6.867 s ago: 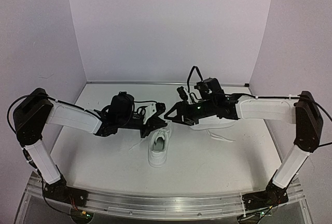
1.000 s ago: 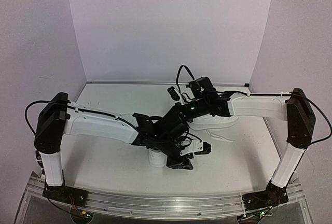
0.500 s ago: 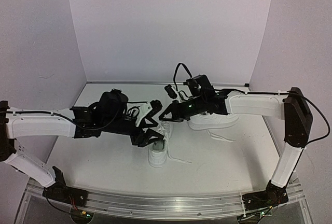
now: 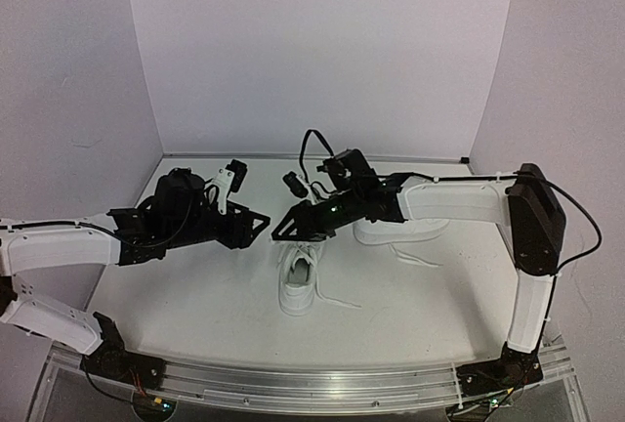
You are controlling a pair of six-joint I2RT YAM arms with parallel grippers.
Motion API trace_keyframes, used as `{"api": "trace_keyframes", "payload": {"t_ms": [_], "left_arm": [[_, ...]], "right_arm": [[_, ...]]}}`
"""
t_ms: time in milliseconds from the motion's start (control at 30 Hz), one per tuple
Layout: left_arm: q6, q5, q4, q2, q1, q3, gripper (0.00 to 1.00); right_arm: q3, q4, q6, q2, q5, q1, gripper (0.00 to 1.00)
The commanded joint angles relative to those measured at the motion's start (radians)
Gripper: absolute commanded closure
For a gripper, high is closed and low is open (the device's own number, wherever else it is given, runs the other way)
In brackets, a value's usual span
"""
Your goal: Tie the shoes
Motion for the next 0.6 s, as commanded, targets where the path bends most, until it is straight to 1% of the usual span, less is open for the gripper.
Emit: {"api": "trace_keyframes", "payload": {"t_ms": [0,67,133,233,333,400,500,567], "left_arm": [[-0.098,-0.004,0.039,-0.014,0.053,-0.019,0.35],[-0.113,0.031,0.061,-0.006,0.076,-0.028,0.34],[-0.122,0.103,0.088,0.008,0.097,-0.036,0.33],[-0.100,0.177,0.115,0.046,0.102,-0.028,0.32],[-0.067,0.265,0.123,0.101,0.102,-0.003,0.33],[-0.045,0.310,0.118,0.144,0.101,0.019,0.35],[-0.034,0.337,0.114,0.188,0.103,0.052,0.37],[-0.031,0.346,0.116,0.213,0.102,0.067,0.38]], "right_arm": [[0.043,0.004,-0.020,-0.038,-0.018,0.006,0.48],[0.033,-0.008,-0.034,-0.073,-0.011,0.003,0.40],[0.019,-0.016,-0.047,-0.109,-0.009,-0.001,0.33],[-0.003,-0.023,-0.061,-0.161,-0.006,-0.020,0.33],[-0.026,-0.047,-0.084,-0.193,0.019,-0.063,0.37],[-0.017,-0.096,-0.123,-0.185,0.044,-0.087,0.45],[0.037,-0.222,-0.200,-0.142,0.108,-0.090,0.53],[0.058,-0.264,-0.233,-0.109,0.125,-0.090,0.58]]}}
